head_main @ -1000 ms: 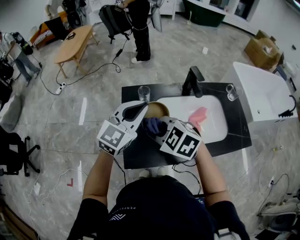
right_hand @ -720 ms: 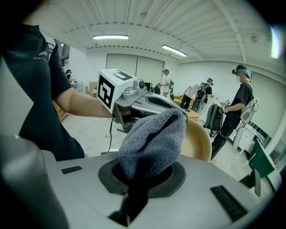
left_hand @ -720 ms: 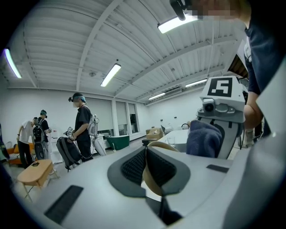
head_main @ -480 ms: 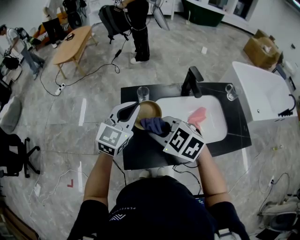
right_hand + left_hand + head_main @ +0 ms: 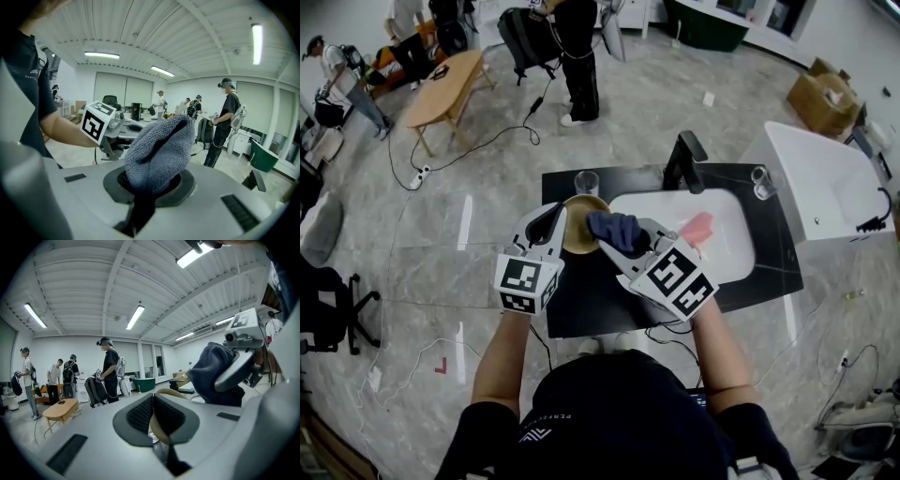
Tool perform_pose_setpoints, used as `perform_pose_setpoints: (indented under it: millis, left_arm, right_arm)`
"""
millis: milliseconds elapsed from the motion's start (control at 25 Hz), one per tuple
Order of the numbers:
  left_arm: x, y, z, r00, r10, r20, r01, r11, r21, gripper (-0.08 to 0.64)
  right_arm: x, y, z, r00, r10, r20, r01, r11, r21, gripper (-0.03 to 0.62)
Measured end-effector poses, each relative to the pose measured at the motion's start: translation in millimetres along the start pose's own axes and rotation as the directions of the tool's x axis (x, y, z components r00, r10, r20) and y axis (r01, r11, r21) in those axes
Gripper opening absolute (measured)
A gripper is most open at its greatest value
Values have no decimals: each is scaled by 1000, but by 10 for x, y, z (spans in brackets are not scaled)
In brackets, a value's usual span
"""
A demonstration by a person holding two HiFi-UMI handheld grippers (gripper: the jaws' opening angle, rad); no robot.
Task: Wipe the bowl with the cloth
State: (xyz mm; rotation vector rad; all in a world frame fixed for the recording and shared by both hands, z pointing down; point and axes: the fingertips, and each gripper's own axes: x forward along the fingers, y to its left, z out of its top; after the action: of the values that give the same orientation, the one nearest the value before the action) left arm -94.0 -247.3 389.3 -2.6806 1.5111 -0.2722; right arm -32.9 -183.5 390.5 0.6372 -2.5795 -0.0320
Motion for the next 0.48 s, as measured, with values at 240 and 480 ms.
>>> perform_pose_setpoints:
  millis: [240,480]
  left_arm:
    - [-46,-37,70,999,24,38,-22,999,-42,14]
    - [-88,-73,167,996,43,81,-39,998,-44,14]
  right_arm:
    - [-124,-248,155,978,-163,129,154,985,77,58]
    - [-331,-439,283,912,-313,264,279,947,159,58]
